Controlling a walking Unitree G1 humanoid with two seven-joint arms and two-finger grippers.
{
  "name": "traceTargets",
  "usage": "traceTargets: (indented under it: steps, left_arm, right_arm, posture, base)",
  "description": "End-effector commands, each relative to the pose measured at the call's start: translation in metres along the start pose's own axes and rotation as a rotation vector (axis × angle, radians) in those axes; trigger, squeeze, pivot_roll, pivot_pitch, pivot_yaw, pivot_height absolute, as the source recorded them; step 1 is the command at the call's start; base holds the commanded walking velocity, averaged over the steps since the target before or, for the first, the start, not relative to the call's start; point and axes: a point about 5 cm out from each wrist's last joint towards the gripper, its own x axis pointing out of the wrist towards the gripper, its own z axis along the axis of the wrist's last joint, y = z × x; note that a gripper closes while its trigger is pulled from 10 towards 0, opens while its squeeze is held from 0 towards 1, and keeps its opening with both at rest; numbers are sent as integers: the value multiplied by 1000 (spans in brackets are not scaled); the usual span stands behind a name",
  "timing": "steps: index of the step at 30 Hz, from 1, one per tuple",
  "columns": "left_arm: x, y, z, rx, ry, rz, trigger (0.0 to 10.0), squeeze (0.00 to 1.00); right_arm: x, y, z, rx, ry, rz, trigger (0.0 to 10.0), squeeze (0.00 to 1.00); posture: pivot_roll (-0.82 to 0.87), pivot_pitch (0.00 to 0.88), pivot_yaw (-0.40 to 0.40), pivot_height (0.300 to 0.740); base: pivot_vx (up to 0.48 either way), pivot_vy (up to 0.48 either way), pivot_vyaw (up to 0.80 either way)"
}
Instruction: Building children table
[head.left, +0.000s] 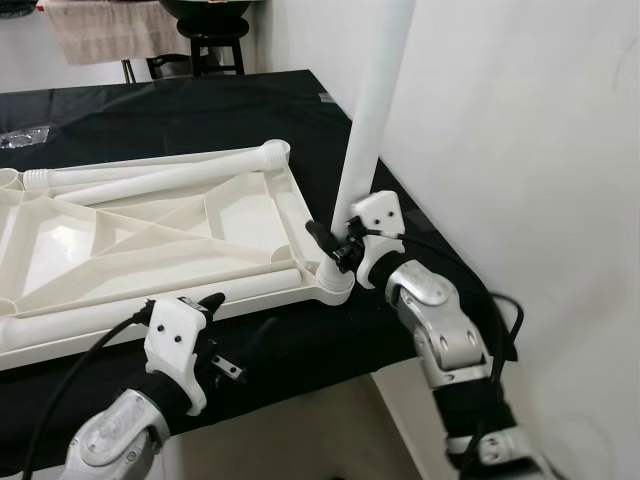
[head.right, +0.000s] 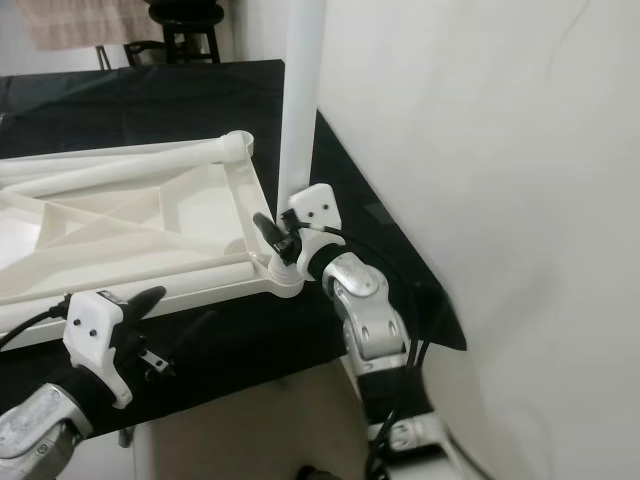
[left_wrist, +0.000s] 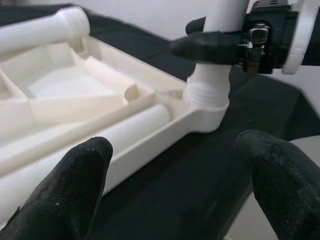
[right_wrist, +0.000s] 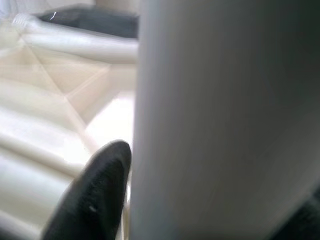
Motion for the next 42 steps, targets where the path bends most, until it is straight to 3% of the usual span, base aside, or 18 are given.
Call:
traceTargets:
  steps: [1,2,3,4,5,10,16,17,19,25,31,32,33,35,36,37,38,42]
  left_arm:
    - [2,-3,-2,-18,9,-17,10000,0]
    - [2,-3,-2,-18,9,-17,10000,0]
    - [3,-2,-2,-18,7,-17,10000,0]
    - [3,-2,-2,-18,7,-17,10000,0]
    - [2,-3,-2,-18,9,-17,10000,0]
    - [0,-3,-3,-14,17,-12,10000,0]
    - [-1,-2,-4,-14,20,-6,10000,0]
    - [-1,-2,-4,-14,22,-4,10000,0]
    - [-1,-2,-4,-13,25,-3,10000,0]
    - [-2,-4,-5,-11,32,-9,10000,0]
    - [-3,-6,-7,-13,39,-21,10000,0]
    - [-3,-6,-7,-13,40,-24,10000,0]
    - [-3,-7,-8,-14,41,-27,10000,0]
    - [-3,-7,-8,-14,41,-27,10000,0]
    - [-4,-6,-8,-14,42,-29,10000,0]
    - [-4,-6,-8,-14,42,-29,10000,0]
    - [-3,-4,-9,-11,48,-33,10000,0]
    - [-1,-5,-8,-13,47,-50,10000,0]
  right_arm:
    - [5,-2,17,11,-93,105,10000,1000]
    - [5,-2,17,11,-93,105,10000,1000]
    - [6,-2,26,20,-140,182,10000,0]
    - [6,-2,26,20,-140,182,10000,0]
    - [4,-1,39,-23,-192,409,10000,0]
    - [1,2,44,-90,-165,723,10000,0]
    - [8,0,44,-73,-137,794,8784,0]
    - [12,-1,43,-41,-131,816,1059,0]
    - [14,-3,42,-24,-128,843,0,0]
    - [16,-10,40,-5,-122,848,0,0]
    - [14,-18,33,-37,-105,739,0,0]
    - [13,-20,28,-42,-94,652,0,0]
    - [15,-18,13,39,-69,400,0,0]
    - [15,-18,13,39,-69,400,0,0]
    - [14,-17,-6,136,-19,101,0,0]
    - [14,-17,-6,136,-19,101,0,0]
    - [-8,20,-39,115,85,-35,0,0]
    - [-5,32,-39,83,82,27,0,0]
  posture:
    - [72,211,-106,740]
    - [72,211,-106,740]
    - [72,211,-106,740]
    - [72,211,-106,740]
    - [90,207,-118,740]
    - [103,207,-130,740]
    - [111,207,-133,740]
    - [111,207,-133,740]
    - [117,209,-135,740]
    - [114,213,-132,740]
    - [102,215,-129,740]
    - [99,214,-134,740]
    - [96,212,-143,740]
    - [96,212,-143,740]
    - [84,210,-144,740]
    - [84,210,-144,740]
    - [92,227,-112,740]
    - [84,207,-107,740]
  base:
    - [0,0,0]
    - [0,0,0]
    - [0,0,0]
    - [0,0,0]
    - [0,0,0]
    - [0,0,0]
    - [0,0,0]
    - [0,0,0]
    - [0,0,0]
    - [0,0,0]
    - [0,0,0]
    - [0,0,0]
    - [0,0,0]
    - [0,0,0]
    - [0,0,0]
    - [0,0,0]
    - [0,0,0]
    - [0,0,0]
